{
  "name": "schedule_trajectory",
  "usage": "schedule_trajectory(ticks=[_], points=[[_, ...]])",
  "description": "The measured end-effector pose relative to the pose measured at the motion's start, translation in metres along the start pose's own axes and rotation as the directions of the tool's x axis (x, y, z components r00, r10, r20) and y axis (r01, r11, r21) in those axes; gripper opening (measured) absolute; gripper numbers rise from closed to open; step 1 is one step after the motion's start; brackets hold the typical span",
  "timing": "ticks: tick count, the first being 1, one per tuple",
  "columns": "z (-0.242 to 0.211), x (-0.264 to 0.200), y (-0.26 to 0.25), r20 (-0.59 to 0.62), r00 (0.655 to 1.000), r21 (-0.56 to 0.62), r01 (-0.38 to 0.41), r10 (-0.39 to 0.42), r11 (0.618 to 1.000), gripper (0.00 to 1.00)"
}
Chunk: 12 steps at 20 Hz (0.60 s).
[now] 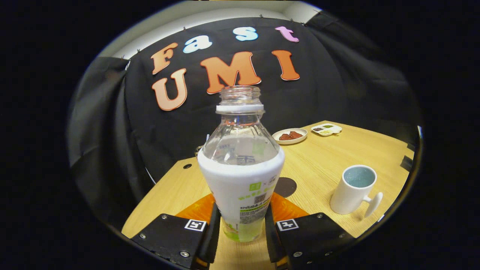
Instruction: Take the bottle from table, then pour the juice into the cup, finally place the bottle on the coaster
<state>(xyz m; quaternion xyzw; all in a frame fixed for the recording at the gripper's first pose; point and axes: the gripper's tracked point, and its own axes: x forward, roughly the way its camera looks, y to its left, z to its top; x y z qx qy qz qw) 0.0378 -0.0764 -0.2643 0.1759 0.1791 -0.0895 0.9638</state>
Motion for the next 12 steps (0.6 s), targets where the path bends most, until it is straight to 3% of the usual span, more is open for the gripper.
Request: schedule_trajectory(ticks=[6, 12], points=[[0.028, 0.000, -0.004, 0.029, 0.999, 0.225, -0.028, 0.022, 0.974, 0.54], [0.061, -0.001, -0.011, 0.117, 0.992, 0.510, -0.103, 0.050, 0.854, 0.54]])
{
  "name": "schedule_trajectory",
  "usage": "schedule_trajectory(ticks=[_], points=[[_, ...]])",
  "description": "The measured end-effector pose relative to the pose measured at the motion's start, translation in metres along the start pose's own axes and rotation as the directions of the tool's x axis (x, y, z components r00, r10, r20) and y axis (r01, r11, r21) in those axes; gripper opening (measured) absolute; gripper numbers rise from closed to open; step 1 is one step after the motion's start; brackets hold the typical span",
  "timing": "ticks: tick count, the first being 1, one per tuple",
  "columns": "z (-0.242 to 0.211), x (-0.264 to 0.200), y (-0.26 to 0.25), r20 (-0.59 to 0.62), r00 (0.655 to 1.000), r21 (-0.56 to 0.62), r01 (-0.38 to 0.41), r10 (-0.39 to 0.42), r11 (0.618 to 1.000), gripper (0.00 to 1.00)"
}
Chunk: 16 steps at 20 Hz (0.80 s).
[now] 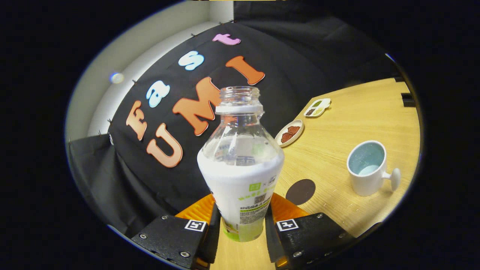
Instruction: Take the bottle from table, then pour the juice into the cup, finally place the bottle on the coaster
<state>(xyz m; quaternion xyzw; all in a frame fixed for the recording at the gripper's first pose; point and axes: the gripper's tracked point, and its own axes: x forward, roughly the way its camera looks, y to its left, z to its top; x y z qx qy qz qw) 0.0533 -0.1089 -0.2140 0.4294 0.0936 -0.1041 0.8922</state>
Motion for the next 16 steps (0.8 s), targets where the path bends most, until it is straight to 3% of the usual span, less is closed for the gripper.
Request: schedule_trajectory(ticks=[6, 16], points=[[-0.004, 0.004, -0.008, -0.023, 0.999, 0.155, 0.029, -0.026, 0.987, 0.53], [0.010, 0.008, -0.010, -0.008, 1.000, 0.426, 0.026, -0.025, 0.904, 0.54]])
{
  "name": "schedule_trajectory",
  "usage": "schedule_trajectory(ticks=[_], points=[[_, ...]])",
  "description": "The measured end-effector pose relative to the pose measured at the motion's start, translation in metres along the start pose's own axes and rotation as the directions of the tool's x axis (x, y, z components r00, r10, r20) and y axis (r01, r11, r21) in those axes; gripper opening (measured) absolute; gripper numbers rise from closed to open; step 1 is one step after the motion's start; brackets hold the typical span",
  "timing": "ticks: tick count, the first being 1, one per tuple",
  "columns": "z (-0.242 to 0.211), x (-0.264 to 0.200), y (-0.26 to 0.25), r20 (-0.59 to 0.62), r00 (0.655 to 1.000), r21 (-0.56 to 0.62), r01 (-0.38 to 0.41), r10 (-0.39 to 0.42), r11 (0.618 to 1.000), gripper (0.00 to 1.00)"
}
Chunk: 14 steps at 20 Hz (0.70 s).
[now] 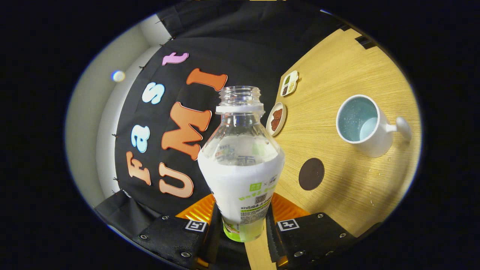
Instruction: Take the bottle from table, then pour the juice into the cup, finally place the bottle on the coaster
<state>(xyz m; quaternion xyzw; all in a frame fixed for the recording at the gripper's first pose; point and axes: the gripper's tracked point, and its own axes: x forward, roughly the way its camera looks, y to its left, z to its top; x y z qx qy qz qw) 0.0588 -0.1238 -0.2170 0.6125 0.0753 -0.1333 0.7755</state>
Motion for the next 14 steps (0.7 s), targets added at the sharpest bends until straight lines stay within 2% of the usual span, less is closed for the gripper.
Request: schedule_trajectory(ticks=[6, 14], points=[[0.005, -0.004, -0.001, -0.003, 1.000, 0.115, 0.007, -0.007, 0.993, 0.54], [0.002, 0.010, -0.015, -0.026, 0.998, 0.227, 0.056, -0.052, 0.972, 0.54]])
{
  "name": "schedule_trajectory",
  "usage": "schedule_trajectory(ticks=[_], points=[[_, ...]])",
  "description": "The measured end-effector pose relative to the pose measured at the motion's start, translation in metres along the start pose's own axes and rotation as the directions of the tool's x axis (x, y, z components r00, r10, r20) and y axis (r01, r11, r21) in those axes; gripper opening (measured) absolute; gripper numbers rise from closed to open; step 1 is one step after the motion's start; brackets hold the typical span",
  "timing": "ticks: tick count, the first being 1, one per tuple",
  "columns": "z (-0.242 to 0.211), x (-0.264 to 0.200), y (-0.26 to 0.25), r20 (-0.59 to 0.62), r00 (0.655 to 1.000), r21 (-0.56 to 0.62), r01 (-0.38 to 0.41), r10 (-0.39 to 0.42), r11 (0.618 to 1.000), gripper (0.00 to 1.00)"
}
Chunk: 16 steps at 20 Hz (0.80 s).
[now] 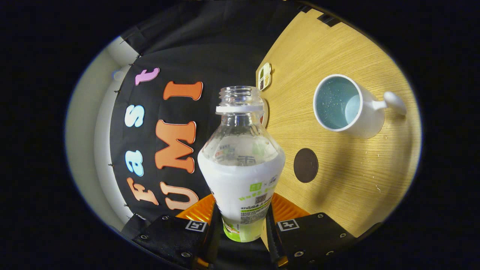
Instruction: Take the bottle from table, then pour the juice into the cup, finally place the bottle on the coaster
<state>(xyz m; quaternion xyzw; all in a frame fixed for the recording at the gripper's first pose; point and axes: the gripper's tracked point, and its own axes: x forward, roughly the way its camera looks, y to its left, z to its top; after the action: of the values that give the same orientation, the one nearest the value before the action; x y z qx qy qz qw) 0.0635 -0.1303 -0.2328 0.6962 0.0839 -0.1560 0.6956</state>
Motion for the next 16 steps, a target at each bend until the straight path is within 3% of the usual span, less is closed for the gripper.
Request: schedule_trajectory(ticks=[16], points=[[-0.0058, 0.0056, -0.0037, -0.041, 0.999, 0.165, 0.032, -0.026, 0.986, 0.54]])
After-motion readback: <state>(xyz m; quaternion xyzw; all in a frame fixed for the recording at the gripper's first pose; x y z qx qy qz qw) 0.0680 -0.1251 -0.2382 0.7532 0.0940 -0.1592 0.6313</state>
